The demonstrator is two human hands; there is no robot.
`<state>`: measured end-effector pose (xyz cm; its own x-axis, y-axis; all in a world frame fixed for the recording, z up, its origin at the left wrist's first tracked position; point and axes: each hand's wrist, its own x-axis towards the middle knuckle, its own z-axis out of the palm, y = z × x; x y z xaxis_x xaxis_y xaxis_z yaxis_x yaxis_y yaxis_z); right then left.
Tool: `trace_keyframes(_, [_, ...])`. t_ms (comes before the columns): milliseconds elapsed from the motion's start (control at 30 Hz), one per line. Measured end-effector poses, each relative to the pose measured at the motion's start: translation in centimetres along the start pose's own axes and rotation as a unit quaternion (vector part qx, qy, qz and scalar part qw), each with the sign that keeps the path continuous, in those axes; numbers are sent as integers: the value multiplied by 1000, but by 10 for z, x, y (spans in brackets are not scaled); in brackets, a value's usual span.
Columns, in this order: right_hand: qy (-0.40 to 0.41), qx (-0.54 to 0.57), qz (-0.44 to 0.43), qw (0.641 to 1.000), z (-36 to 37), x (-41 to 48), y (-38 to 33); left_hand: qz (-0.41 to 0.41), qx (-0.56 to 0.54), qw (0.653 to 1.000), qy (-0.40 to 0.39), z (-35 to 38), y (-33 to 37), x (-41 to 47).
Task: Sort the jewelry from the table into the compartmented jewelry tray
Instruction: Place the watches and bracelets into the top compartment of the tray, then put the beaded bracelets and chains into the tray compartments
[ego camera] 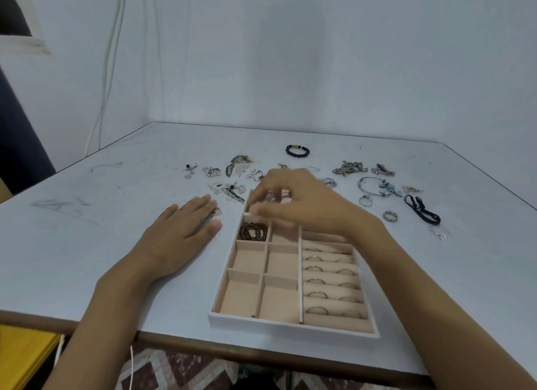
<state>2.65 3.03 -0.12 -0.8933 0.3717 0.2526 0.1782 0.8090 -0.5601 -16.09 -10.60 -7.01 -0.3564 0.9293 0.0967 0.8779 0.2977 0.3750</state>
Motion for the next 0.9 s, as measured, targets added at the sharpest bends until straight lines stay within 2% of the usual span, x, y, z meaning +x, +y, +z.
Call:
trace_keyframes(167, [190, -23, 102, 976, -37, -2, 50, 3, -2, 1000, 1, 0, 0, 0])
trace_keyframes(333, [283, -101, 280, 911, -59, -23, 108, 4, 3, 1000, -2, 0, -2, 0])
trace_keyframes(400, [289, -135, 328, 889, -61, -30, 124, 3, 4, 1000, -2, -1, -1, 0])
trace_keyframes(533, [245, -186, 401, 863, -58, -34, 134, 4, 7, 1000, -3, -1, -1, 0])
trace_keyframes(667, [227, -202, 418, 856, -55, -35, 135, 5, 6, 1000, -2, -1, -2, 1])
trace_keyframes(900, [252, -178, 426, 850, -55, -30, 133, 5, 7, 1000, -9, 0, -3, 1])
